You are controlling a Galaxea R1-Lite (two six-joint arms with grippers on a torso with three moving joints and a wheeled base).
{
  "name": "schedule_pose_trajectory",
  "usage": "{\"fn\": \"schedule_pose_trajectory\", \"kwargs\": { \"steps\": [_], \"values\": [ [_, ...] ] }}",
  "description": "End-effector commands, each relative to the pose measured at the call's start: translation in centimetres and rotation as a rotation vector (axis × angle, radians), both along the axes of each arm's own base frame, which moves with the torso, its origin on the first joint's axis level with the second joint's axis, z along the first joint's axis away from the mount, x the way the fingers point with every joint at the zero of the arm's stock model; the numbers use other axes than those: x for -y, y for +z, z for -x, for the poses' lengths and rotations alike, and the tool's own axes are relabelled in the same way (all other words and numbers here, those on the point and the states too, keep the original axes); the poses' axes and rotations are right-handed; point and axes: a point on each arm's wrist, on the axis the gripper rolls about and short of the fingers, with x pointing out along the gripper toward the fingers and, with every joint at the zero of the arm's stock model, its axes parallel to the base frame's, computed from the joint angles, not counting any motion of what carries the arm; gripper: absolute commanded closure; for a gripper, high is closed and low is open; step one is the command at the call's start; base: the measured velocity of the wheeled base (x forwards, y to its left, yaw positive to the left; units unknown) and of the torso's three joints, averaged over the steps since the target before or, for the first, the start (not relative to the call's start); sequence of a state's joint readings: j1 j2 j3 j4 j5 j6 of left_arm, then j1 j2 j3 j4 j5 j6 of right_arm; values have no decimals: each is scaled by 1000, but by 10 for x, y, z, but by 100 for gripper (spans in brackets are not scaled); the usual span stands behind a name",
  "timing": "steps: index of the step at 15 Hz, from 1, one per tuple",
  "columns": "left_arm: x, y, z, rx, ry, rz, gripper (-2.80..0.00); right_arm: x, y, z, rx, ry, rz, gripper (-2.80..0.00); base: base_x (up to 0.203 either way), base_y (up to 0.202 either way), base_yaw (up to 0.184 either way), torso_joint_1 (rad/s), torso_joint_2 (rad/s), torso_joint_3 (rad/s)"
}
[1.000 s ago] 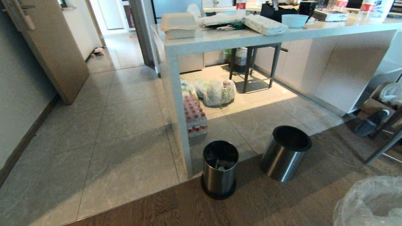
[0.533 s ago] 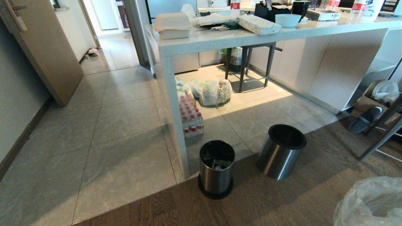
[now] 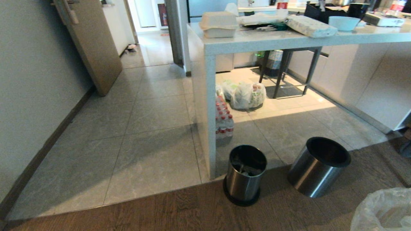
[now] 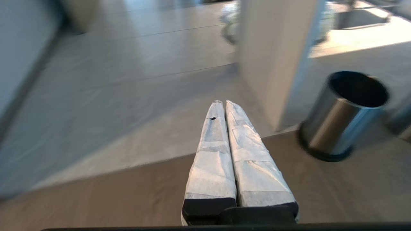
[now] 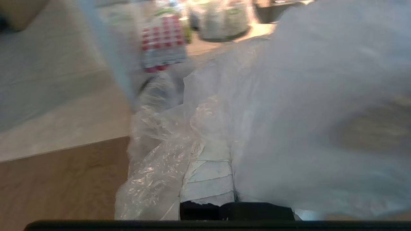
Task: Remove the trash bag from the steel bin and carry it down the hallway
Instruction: Put the trash bag at the door
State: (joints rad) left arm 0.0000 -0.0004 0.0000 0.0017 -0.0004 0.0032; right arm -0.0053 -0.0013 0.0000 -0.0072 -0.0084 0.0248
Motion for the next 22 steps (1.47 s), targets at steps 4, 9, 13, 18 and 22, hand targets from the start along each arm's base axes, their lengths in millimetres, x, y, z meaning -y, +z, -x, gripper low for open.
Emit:
{"fn": "schedule_pose_trajectory", "kwargs": {
  "steps": [4, 9, 13, 18, 22],
  "values": [
    [0, 0, 0, 1, 0, 0, 0, 0, -1, 0, -2, 0, -6, 0, 0, -9, 172, 2, 0, 3],
    [0, 0, 0, 0, 0, 0, 0, 0, -1, 0, -2, 0, -6, 0, -2, -3, 65, 1, -2, 1],
    [0, 0, 0, 0, 0, -1, 0, 0, -1, 0, -2, 0, -6, 0, 0, 0, 0, 0, 0, 0],
    [0, 0, 0, 1, 0, -1, 0, 0, -1, 0, -2, 1, -6, 0, 0, 0, 0, 0, 0, 0],
    [0, 0, 0, 0, 0, -1, 0, 0, -1, 0, -2, 0, -6, 0, 0, 0, 0, 0, 0, 0]
  ]
}}
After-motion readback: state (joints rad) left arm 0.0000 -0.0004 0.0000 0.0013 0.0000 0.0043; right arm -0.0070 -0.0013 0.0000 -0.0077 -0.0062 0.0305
